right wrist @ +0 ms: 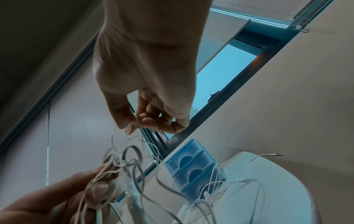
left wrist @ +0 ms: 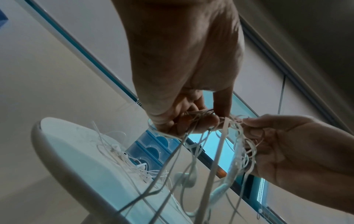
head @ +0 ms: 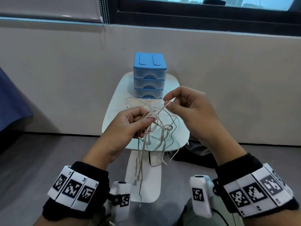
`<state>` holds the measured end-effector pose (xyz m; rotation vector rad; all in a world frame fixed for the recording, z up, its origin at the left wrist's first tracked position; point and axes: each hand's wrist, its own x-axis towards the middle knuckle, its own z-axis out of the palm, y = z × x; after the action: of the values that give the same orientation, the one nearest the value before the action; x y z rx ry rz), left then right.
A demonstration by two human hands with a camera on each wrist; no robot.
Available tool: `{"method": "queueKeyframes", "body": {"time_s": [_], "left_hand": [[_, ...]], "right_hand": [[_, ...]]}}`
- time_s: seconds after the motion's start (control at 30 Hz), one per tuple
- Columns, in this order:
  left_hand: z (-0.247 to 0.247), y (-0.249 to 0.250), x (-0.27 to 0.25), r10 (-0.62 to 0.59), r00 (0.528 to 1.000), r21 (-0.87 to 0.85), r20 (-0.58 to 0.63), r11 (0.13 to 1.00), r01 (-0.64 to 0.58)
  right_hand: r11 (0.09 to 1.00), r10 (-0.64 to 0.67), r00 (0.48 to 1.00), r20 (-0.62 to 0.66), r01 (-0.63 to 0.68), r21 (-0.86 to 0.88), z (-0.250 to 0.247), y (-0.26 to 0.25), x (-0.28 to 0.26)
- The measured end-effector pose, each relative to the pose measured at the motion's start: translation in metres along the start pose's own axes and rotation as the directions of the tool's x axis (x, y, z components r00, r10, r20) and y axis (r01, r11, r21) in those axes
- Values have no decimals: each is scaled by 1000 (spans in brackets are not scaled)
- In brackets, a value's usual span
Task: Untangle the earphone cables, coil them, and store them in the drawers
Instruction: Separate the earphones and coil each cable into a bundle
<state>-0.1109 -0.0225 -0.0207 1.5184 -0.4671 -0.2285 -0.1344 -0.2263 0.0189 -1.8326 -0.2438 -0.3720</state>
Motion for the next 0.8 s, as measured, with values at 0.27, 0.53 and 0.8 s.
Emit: {"method": "queueKeyframes", "body": {"time_s": [0.27, 0.53, 0.8], "left_hand": [[5, 3, 1, 109, 994, 97, 2, 989, -109], [8, 2, 3, 147, 986, 141, -84, 981, -134], [8, 7, 2, 239, 969, 338, -59, 919, -206]], "right_hand": [[971, 177, 964, 197, -204, 126, -5, -4, -2], [997, 39, 952, 302, -58, 56, -9, -3, -7], [999, 50, 995, 90, -47, -26, -6, -11, 6]]}}
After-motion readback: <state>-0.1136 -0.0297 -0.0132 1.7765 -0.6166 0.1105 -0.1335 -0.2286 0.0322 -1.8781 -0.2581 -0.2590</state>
